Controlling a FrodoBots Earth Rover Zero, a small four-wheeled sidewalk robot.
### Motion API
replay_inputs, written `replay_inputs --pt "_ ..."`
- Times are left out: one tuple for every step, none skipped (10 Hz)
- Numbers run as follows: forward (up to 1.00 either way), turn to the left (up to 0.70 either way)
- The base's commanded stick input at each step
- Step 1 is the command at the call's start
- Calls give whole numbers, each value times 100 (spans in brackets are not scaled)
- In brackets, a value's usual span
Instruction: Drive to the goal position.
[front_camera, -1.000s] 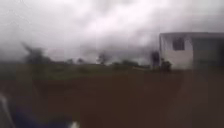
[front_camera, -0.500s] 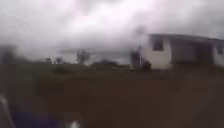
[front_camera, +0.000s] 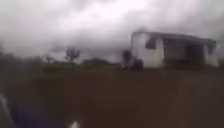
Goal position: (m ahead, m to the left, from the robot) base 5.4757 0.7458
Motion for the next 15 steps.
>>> replay_inputs --pt "70 0" --pt "70 0" --pt "70 0" --pt "70 0" --pt "70 0" --pt "70 0" --pt "70 0" --pt "70 0" --pt "70 0" --pt "70 0" --pt "70 0" --pt "70 0" --pt "70 0" --pt "70 0" --pt "70 0"
